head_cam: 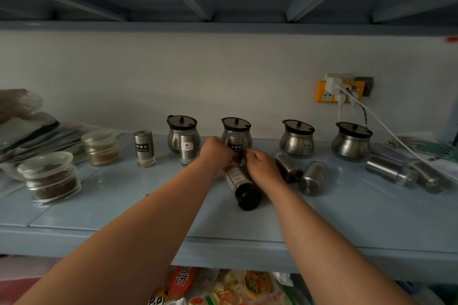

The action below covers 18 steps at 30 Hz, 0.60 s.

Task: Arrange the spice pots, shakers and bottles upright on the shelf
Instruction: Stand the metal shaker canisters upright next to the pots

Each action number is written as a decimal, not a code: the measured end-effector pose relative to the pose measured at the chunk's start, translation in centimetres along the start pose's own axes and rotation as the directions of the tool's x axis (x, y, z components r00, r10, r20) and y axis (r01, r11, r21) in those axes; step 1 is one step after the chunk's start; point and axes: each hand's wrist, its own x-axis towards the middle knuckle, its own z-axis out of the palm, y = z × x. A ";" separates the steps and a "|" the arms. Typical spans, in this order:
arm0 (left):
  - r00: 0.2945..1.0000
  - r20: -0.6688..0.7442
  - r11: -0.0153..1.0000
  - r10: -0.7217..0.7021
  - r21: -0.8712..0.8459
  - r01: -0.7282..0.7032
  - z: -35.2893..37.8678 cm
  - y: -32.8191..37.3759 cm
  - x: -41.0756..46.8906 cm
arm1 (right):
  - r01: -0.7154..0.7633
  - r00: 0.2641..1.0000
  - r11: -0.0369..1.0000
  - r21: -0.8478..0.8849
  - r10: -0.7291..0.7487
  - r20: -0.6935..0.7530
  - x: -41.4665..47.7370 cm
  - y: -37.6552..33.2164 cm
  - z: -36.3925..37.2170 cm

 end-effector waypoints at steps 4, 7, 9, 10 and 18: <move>0.993 -0.108 0.984 0.040 -0.167 -0.057 -0.5 0.5 -1.6 | 0.083 0.991 0.985 0.151 -0.066 -0.116 -0.8 -0.5 -0.3; 0.911 -0.313 0.946 0.271 -0.089 -0.312 -0.7 1.3 -3.6 | 0.155 0.958 0.958 0.241 -0.086 -0.275 -1.3 -0.8 -0.5; 0.844 -0.363 0.895 0.394 -0.057 -0.442 -0.4 2.4 -4.8 | 0.173 0.941 0.928 0.331 -0.056 -0.334 -1.6 -1.6 -0.7; 0.834 -0.365 0.876 0.414 -0.087 -0.474 0.0 3.0 -5.4 | 0.179 0.932 0.911 0.371 -0.035 -0.362 -1.6 -2.0 -1.1; 0.858 0.031 0.852 0.513 0.100 -0.513 2.7 6.5 -5.5 | 0.305 0.770 0.951 0.050 -0.215 -0.600 -2.6 1.2 -8.9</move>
